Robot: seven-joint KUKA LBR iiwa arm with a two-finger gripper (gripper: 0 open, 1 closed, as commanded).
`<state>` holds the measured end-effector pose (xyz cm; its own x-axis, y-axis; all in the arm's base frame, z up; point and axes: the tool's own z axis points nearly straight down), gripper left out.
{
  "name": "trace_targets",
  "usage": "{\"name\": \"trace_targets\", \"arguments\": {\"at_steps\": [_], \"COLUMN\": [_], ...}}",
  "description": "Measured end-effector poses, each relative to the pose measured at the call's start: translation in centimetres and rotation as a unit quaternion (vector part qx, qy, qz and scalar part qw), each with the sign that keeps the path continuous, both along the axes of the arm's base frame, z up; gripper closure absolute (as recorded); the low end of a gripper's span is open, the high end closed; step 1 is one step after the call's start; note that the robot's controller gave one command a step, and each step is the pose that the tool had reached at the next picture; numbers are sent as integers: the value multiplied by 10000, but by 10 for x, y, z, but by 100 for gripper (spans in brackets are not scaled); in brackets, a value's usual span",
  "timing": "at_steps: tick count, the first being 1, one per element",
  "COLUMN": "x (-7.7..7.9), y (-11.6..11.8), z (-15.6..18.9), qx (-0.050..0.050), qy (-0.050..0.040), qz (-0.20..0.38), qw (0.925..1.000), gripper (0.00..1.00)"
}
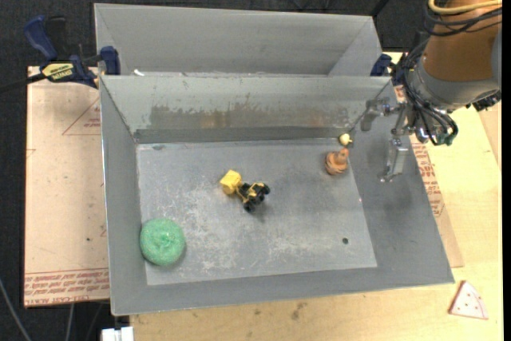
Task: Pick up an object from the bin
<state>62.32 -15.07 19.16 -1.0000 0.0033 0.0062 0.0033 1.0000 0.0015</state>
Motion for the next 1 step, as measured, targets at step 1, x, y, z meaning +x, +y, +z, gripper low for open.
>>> {"name": "trace_targets", "arguments": {"at_steps": [1], "x": [2], "y": [0], "z": [5], "qx": [-9], "qy": [-40], "qz": [12], "qw": [10000], "gripper": [0]}}
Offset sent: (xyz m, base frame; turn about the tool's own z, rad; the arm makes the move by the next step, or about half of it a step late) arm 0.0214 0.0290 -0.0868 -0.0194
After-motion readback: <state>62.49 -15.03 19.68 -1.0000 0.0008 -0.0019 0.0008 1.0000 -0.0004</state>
